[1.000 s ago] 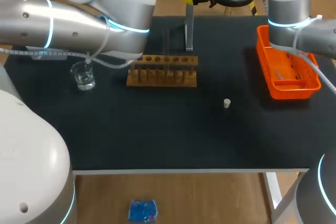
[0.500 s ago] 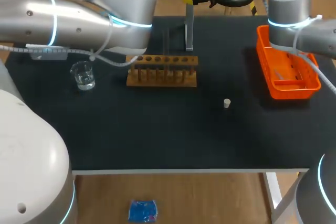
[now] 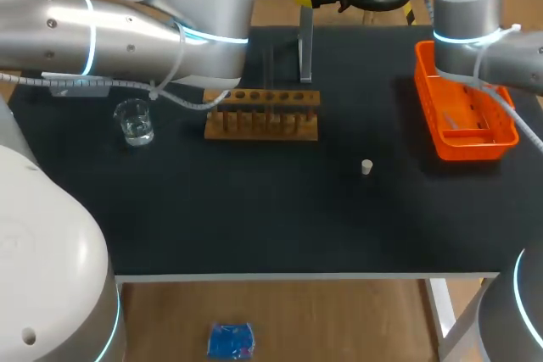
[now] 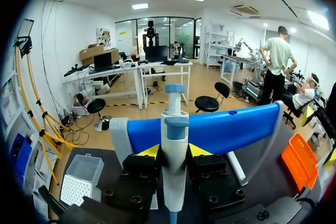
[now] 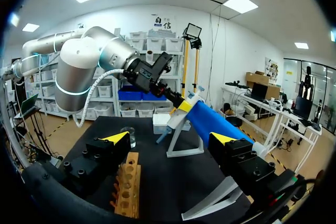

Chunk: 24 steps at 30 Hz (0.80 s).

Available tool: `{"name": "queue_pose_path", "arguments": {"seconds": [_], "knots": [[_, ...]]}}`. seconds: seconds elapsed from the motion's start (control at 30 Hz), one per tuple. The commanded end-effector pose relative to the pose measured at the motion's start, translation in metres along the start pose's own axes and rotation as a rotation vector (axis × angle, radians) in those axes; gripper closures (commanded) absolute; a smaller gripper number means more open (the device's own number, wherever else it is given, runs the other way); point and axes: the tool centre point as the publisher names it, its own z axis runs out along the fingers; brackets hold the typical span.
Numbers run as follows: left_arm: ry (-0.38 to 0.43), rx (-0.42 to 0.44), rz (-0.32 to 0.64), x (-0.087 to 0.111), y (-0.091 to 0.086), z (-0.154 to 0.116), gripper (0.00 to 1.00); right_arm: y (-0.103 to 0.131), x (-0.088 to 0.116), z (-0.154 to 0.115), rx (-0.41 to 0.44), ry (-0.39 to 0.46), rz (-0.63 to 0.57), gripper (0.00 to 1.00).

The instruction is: Invert the test tube, pick up the pipette, mount the tip to pipette, aspirate from beaker and dispense into the tube, eject the tip, return the pipette, and cap with the stopper.

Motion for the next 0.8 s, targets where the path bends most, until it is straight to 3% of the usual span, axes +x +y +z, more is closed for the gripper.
{"name": "queue_pose_path", "arguments": {"seconds": [0.03, 0.43, 0.5, 0.53, 0.6, 0.63, 0.8], "knots": [[0.0, -0.009, 0.001, 0.0005, -0.0002, 0.0018, 1.0, 0.0006, -0.0006, -0.0007, 0.003, 0.002, 0.001, 0.0], [0.022, -0.019, -0.006, 0.0047, 0.0051, 0.008, 0.99, 0.0006, -0.0006, -0.0007, 0.003, 0.002, 0.001, 0.0], [0.025, -0.019, -0.008, 0.0053, 0.0055, 0.0081, 0.62, 0.0006, -0.0006, -0.0007, 0.003, 0.002, 0.001, 0.0], [0.026, -0.02, -0.009, 0.0056, 0.0057, 0.008, 0.51, 0.0006, -0.0006, -0.0007, 0.003, 0.002, 0.001, 0.0], [0.027, -0.021, -0.009, 0.0058, 0.0057, 0.0079, 0.05, 0.0006, -0.0006, -0.0007, 0.003, 0.002, 0.001, 0.0], [0.028, -0.021, -0.01, 0.006, 0.0058, 0.0079, 0.0, 0.0006, -0.0006, -0.0007, 0.003, 0.002, 0.001, 0.0], [0.028, -0.02, -0.012, 0.0069, 0.0059, 0.0066, 0.0, 0.0006, -0.0006, -0.0007, 0.003, 0.002, 0.001, 0.0]]}}
